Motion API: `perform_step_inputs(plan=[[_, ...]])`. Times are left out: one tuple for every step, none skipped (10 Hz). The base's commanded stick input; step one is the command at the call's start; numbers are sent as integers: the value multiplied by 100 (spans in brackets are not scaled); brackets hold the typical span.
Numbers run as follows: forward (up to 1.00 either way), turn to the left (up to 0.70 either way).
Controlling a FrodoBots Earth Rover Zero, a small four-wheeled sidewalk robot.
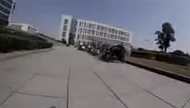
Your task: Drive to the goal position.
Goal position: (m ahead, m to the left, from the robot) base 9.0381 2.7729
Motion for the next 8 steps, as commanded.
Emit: perform_step_inputs(plan=[[70, 27], [70, 27], [70, 27], [70, 27], [70, 27], [70, 27], [70, 27], [70, 27]])
